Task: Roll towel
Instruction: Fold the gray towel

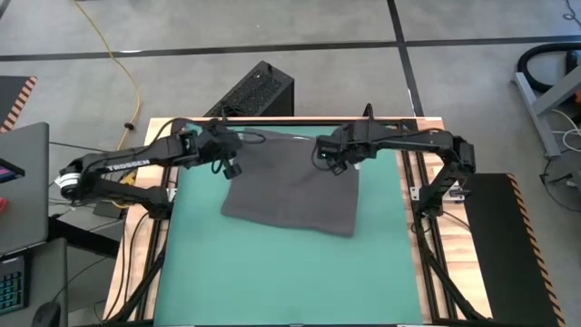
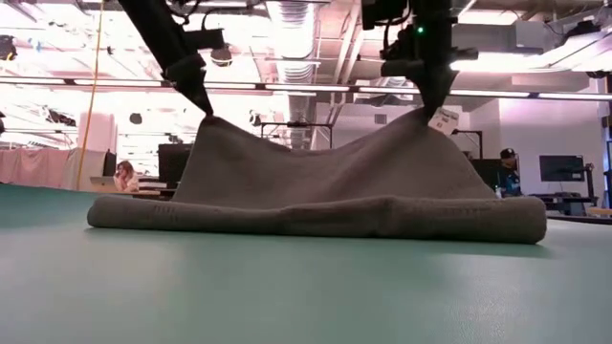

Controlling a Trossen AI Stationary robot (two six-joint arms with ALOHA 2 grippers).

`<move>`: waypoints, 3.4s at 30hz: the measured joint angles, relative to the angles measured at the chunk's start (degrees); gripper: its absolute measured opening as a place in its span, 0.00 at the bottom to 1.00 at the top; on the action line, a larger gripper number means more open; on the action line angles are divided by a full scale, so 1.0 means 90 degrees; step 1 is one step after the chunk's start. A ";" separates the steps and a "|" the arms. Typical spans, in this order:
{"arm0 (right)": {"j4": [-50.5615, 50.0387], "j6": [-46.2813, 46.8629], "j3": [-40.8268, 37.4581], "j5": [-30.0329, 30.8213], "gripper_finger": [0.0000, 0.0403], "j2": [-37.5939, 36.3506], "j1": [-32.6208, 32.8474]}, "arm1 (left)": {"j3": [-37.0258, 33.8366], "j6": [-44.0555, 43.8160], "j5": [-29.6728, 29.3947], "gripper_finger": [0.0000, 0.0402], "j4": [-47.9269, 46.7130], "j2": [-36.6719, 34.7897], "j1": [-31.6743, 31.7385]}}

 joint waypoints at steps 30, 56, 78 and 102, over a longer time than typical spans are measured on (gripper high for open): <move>0.0572 -0.1619 -0.0002 0.0259 0.03 0.1158 -0.1110 | 0.0414 0.1242 -0.0087 0.00 0.0314 0.0547 0.0907; 0.0925 -0.1603 -0.0096 -0.0141 0.04 0.1144 -0.1668 | 0.0610 0.1887 0.1398 0.00 0.1398 0.1974 0.1860; 0.0883 -0.1242 -0.0090 -0.0543 0.37 0.1141 -0.1783 | 0.0610 0.2203 0.1997 0.20 0.1380 0.1967 0.2015; 0.3752 -0.2275 -0.0815 -0.0641 0.31 0.1013 -0.0779 | -0.0651 0.1978 0.5053 0.00 0.2514 0.1962 0.2114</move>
